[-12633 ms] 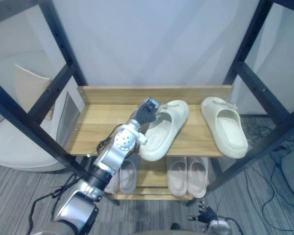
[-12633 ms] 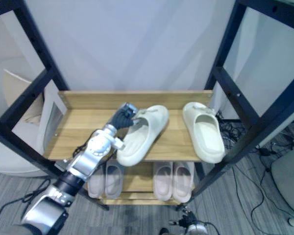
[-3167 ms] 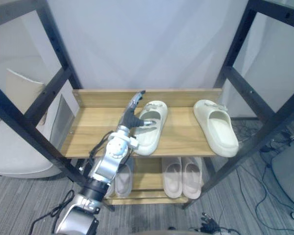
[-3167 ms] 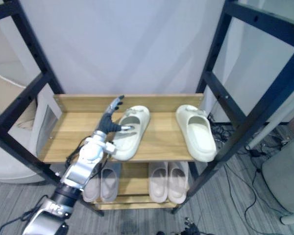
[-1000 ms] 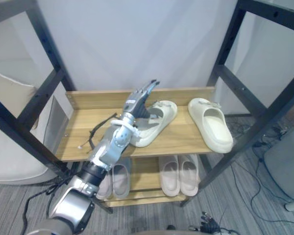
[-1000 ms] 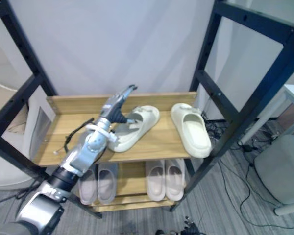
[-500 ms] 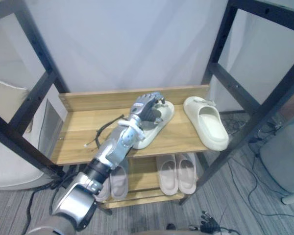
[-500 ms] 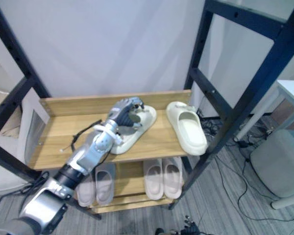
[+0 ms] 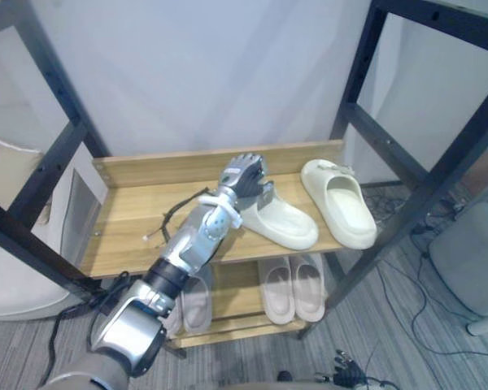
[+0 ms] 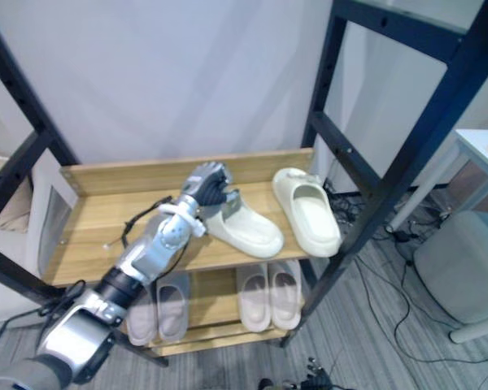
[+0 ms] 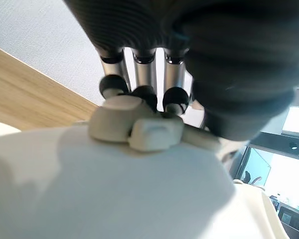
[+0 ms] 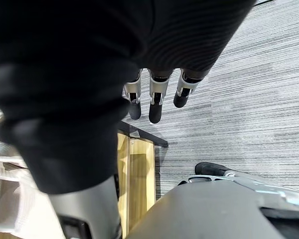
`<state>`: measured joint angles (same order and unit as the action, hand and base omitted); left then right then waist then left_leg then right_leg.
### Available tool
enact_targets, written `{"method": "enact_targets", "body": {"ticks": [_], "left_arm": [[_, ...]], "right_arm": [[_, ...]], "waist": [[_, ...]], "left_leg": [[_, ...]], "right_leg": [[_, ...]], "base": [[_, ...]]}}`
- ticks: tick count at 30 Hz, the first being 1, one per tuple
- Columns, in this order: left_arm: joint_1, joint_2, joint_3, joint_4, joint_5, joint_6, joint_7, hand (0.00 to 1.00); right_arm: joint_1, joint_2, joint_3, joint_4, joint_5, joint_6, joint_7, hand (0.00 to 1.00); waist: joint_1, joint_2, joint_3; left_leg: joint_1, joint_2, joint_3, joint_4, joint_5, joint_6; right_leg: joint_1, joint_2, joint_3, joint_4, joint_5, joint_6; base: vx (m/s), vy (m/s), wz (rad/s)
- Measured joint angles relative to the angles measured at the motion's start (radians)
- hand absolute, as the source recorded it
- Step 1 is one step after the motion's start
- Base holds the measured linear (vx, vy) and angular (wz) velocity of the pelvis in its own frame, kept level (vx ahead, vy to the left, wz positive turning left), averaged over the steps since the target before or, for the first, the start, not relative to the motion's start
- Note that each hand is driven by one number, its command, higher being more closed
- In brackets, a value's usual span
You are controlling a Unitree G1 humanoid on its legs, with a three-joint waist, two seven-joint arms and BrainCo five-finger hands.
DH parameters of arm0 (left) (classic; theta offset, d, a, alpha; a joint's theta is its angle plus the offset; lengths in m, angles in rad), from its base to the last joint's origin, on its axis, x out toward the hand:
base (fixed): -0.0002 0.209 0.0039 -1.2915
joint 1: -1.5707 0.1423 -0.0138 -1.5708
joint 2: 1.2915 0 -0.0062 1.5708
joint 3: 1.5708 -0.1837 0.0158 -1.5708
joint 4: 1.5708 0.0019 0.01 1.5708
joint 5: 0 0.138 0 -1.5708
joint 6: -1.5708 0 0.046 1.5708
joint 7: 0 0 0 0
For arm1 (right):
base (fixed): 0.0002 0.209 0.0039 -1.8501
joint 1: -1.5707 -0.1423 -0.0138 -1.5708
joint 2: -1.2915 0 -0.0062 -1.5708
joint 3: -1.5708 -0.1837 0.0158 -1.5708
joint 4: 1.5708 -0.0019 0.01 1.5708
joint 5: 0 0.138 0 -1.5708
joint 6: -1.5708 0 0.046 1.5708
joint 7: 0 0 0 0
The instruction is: Organize the slippers on the shoe rack
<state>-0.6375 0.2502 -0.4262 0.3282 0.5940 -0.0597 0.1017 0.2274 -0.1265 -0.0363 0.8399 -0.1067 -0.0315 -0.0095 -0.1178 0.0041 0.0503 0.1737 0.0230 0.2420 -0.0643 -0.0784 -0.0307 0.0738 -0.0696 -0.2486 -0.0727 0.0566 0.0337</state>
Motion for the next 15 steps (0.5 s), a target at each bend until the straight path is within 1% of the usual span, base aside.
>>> {"method": "enact_targets", "body": {"ticks": [7, 8, 15], "left_arm": [[0.001, -0.011, 0.006, 0.000, -0.006, 0.002, 0.000, 1.00], [0.001, -0.012, 0.006, 0.000, -0.007, 0.003, 0.000, 0.00], [0.001, -0.027, 0.038, 0.000, -0.010, 0.006, 0.005, 0.00]], "right_arm": [[0.000, 0.000, 0.000, 0.000, 0.000, 0.001, 0.000, 0.00], [0.000, 0.000, 0.000, 0.000, 0.000, 0.001, 0.000, 0.00], [0.000, 0.000, 0.000, 0.000, 0.000, 0.001, -0.001, 0.00]], "waist": [[0.000, 0.001, 0.001], [0.000, 0.001, 0.001], [0.000, 0.001, 0.001]], "left_leg": [[0.001, 0.000, -0.007, 0.000, 0.000, 0.000], [0.001, 0.000, -0.007, 0.000, 0.000, 0.000], [0.002, 0.000, -0.011, 0.000, 0.000, 0.000]], "right_leg": [[0.006, 0.000, -0.011, -0.001, 0.000, 0.000], [0.006, 0.000, -0.011, -0.001, 0.000, 0.000], [0.010, -0.001, -0.015, -0.001, -0.001, 0.001]], "base": [[0.00, -0.002, 0.03], [0.00, 0.000, 0.00], [-0.02, -0.007, 0.01]]}}
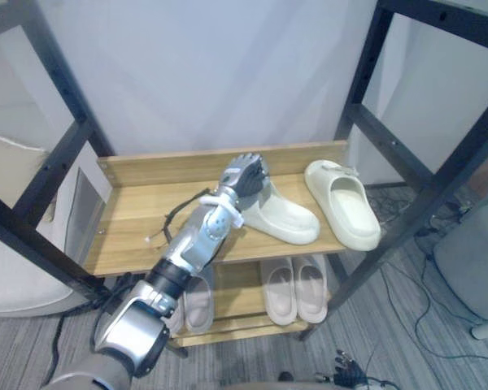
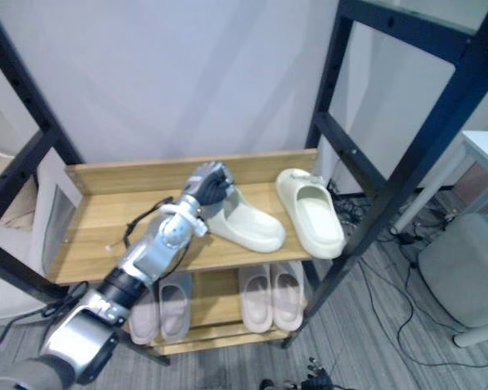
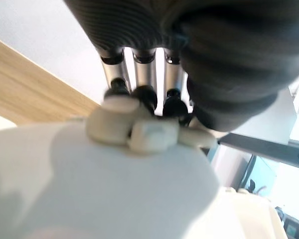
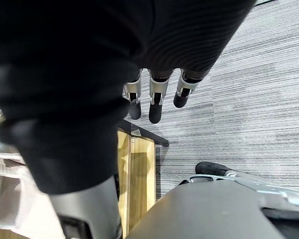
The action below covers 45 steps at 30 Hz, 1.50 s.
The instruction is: Organize the slippers on the shoe rack
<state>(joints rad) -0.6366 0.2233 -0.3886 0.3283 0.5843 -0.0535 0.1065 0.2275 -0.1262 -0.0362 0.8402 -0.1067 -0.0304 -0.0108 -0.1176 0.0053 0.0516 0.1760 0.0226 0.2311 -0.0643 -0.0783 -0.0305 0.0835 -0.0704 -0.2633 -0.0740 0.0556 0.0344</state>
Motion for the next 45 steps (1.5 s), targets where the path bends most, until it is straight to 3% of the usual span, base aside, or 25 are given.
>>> {"method": "enact_targets", "body": {"ticks": [11, 25, 29, 45], "left_arm": [[0.034, -0.021, 0.018, -0.112, -0.075, 0.000, 0.025, 0.00], [0.247, -0.160, 0.114, -0.380, -0.246, -0.005, 0.070, 0.00], [0.385, -0.163, 0.111, -0.381, -0.379, -0.005, 0.059, 0.00], [0.534, -0.157, 0.054, -0.381, -0.550, -0.004, -0.043, 0.00]], "right_arm": [[-0.001, 0.000, 0.001, 0.003, 0.000, 0.001, 0.000, 0.00], [0.000, -0.003, -0.008, 0.032, 0.031, 0.000, -0.001, 0.00], [0.001, -0.009, -0.009, 0.039, 0.031, 0.002, -0.001, 0.00], [-0.001, -0.007, 0.001, 0.057, 0.031, 0.013, -0.008, 0.00]], "waist": [[0.004, -0.001, 0.001], [0.036, 0.004, 0.007], [0.047, 0.009, 0.007], [0.069, -0.005, 0.008]], "left_leg": [[-0.002, 0.000, -0.024, 0.000, 0.000, 0.000], [-0.001, 0.002, -0.045, 0.019, -0.014, 0.002], [-0.001, 0.005, -0.052, 0.019, -0.014, 0.001], [-0.001, 0.004, -0.079, 0.014, -0.014, 0.001]], "right_leg": [[0.008, -0.001, -0.017, 0.001, -0.009, 0.002], [-0.016, -0.015, -0.020, 0.104, -0.074, 0.007], [-0.014, -0.013, -0.030, 0.103, -0.077, 0.006], [0.024, -0.008, -0.062, 0.053, -0.066, 0.007]], "base": [[-0.02, -0.012, 0.06], [-0.01, -0.004, 0.02], [-0.02, -0.020, 0.04], [0.00, -0.010, 0.06]]}}
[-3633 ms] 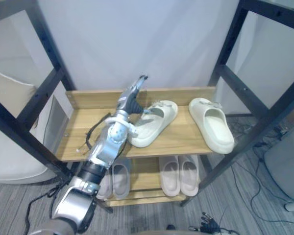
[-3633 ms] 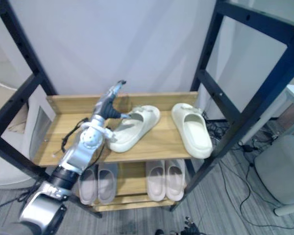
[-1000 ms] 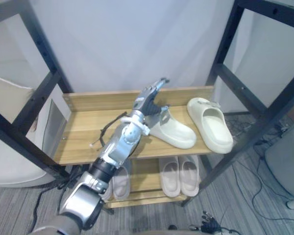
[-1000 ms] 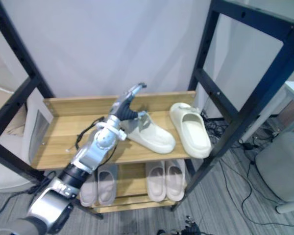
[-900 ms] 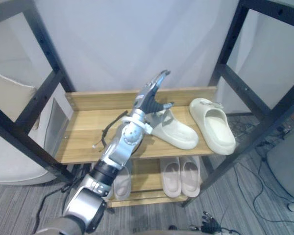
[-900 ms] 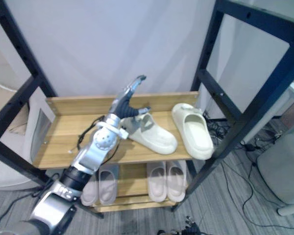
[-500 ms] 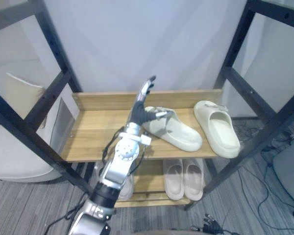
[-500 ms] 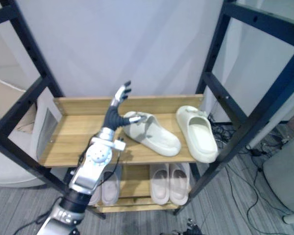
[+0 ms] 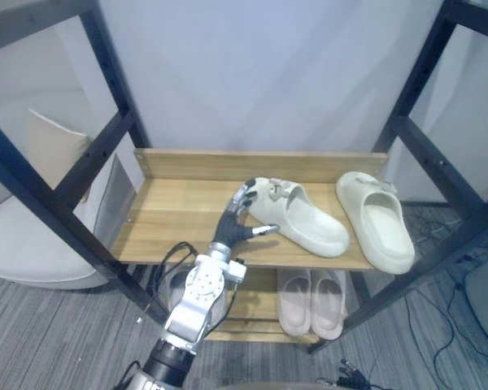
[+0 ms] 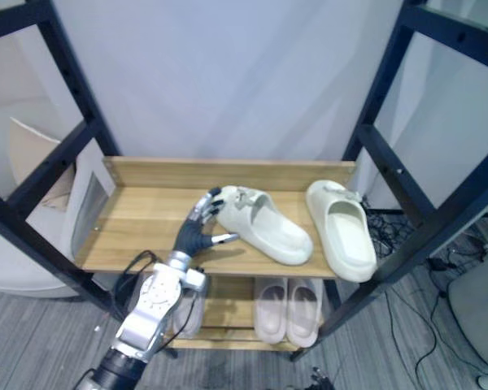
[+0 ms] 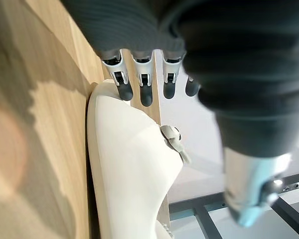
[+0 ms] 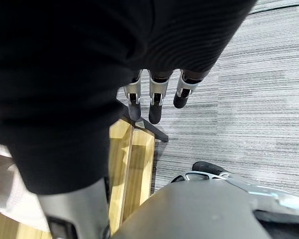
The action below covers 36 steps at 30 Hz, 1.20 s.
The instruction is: Organize the slippers on the shoe rack
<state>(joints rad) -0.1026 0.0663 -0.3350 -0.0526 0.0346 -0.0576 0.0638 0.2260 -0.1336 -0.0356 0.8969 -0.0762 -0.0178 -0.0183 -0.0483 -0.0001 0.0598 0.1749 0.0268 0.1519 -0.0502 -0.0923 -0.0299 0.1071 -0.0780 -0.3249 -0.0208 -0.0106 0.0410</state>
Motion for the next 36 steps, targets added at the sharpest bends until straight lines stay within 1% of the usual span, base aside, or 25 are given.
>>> {"method": "enact_targets", "body": {"ticks": [7, 12, 18, 22, 27, 32, 36], "left_arm": [[0.000, 0.001, -0.008, 0.003, 0.000, -0.001, -0.002, 0.00], [-0.011, 0.000, -0.021, 0.020, 0.001, -0.003, -0.002, 0.00], [-0.109, 0.000, -0.054, 0.101, 0.002, 0.000, 0.004, 0.00], [-0.161, -0.001, -0.072, 0.151, 0.003, 0.004, 0.023, 0.00], [-0.206, -0.003, -0.079, 0.196, 0.008, 0.003, 0.035, 0.00], [-0.242, -0.010, -0.078, 0.242, 0.021, 0.004, 0.049, 0.00], [-0.244, -0.010, -0.078, 0.244, 0.023, 0.004, 0.055, 0.00]], "right_arm": [[-0.010, 0.004, 0.001, 0.022, 0.000, 0.000, 0.000, 0.00], [-0.010, 0.004, 0.004, 0.022, 0.000, 0.001, -0.001, 0.00], [-0.012, 0.005, 0.008, 0.023, 0.001, 0.001, -0.001, 0.00], [-0.014, 0.008, 0.009, 0.023, 0.004, 0.002, -0.002, 0.00], [-0.020, 0.012, 0.010, 0.023, 0.007, 0.005, -0.002, 0.00], [-0.021, 0.013, 0.009, 0.023, 0.008, 0.006, -0.003, 0.00], [-0.021, 0.013, 0.009, 0.023, 0.008, 0.006, -0.003, 0.00]], "waist": [[0.001, -0.010, -0.001], [0.001, -0.011, -0.001], [0.000, -0.017, 0.000], [-0.005, -0.023, 0.001], [-0.010, -0.031, 0.006], [-0.013, -0.031, 0.006], [-0.017, -0.031, 0.006]], "left_leg": [[0.001, 0.000, 0.001, 0.000, 0.000, 0.000], [-0.001, -0.002, 0.002, 0.000, 0.000, 0.000], [0.000, -0.002, 0.004, 0.000, 0.000, 0.000], [0.000, -0.003, 0.005, 0.000, 0.000, 0.000], [0.001, -0.004, 0.007, 0.000, 0.000, 0.000], [0.001, -0.004, 0.020, -0.001, 0.000, 0.000], [0.001, -0.004, 0.022, -0.002, 0.000, 0.000]], "right_leg": [[0.017, 0.006, 0.000, -0.036, 0.019, 0.000], [0.022, 0.007, 0.001, -0.054, 0.031, -0.001], [0.023, 0.009, 0.002, -0.061, 0.037, -0.002], [0.023, 0.009, 0.004, -0.067, 0.041, -0.002], [0.022, 0.008, 0.005, -0.068, 0.043, -0.001], [0.022, 0.008, 0.014, -0.068, 0.046, -0.001], [0.022, 0.008, 0.015, -0.068, 0.046, 0.000]], "base": [[-0.02, -0.004, 0.00], [-0.01, -0.002, 0.00], [-0.02, -0.004, 0.00], [0.00, 0.000, 0.00], [-0.01, -0.002, -0.01], [-0.05, -0.005, -0.06], [-0.02, -0.004, -0.01]]}}
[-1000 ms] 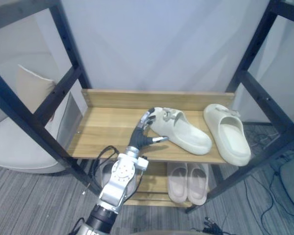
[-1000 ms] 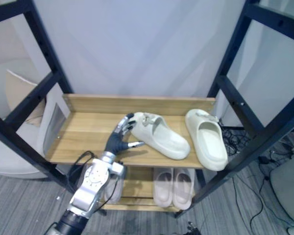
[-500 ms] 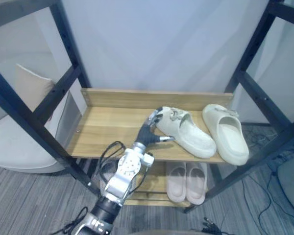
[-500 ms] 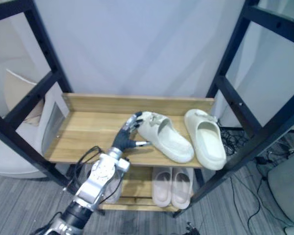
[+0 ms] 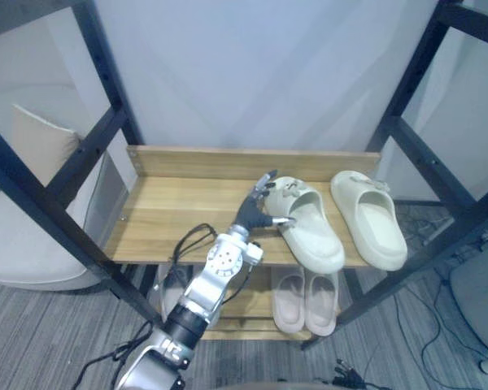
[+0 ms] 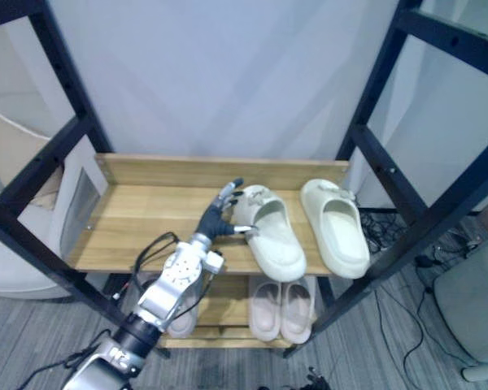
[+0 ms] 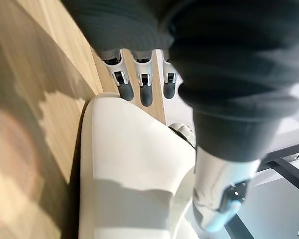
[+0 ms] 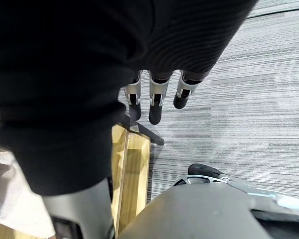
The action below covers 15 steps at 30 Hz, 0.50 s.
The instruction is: Organize the slippers on the shoe rack
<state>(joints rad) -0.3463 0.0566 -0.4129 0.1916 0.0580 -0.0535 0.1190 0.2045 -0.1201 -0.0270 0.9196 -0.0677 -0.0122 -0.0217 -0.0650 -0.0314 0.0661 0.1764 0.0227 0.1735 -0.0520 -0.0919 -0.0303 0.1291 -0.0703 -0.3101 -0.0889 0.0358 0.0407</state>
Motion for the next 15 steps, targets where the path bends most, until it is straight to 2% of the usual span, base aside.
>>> {"method": "enact_targets", "body": {"ticks": [6, 10, 15], "left_arm": [[-0.006, 0.000, 0.016, 0.003, 0.000, 0.002, 0.007, 0.00], [-0.006, 0.007, 0.043, -0.008, -0.003, 0.022, 0.005, 0.00], [0.021, 0.019, 0.045, -0.110, -0.025, 0.021, 0.003, 0.00]], "right_arm": [[-0.001, 0.000, -0.001, 0.000, 0.000, 0.000, 0.000, 0.00], [-0.008, 0.000, -0.001, 0.000, 0.000, 0.000, 0.002, 0.00], [-0.012, 0.000, -0.001, -0.001, -0.001, 0.000, 0.004, 0.00]], "waist": [[-0.002, 0.000, 0.000], [-0.002, 0.002, 0.008], [0.001, 0.002, 0.020]], "left_leg": [[0.001, 0.000, -0.001, -0.002, 0.000, 0.000], [0.000, -0.001, -0.004, -0.001, 0.000, 0.000], [-0.001, -0.001, -0.019, 0.001, 0.001, 0.001]], "right_leg": [[0.000, 0.000, -0.002, 0.000, 0.000, 0.000], [0.000, -0.001, -0.005, 0.000, 0.000, 0.000], [0.002, -0.002, -0.017, 0.001, -0.001, 0.000]], "base": [[0.00, 0.000, 0.00], [0.00, 0.000, 0.01], [0.00, 0.000, 0.07]]}}
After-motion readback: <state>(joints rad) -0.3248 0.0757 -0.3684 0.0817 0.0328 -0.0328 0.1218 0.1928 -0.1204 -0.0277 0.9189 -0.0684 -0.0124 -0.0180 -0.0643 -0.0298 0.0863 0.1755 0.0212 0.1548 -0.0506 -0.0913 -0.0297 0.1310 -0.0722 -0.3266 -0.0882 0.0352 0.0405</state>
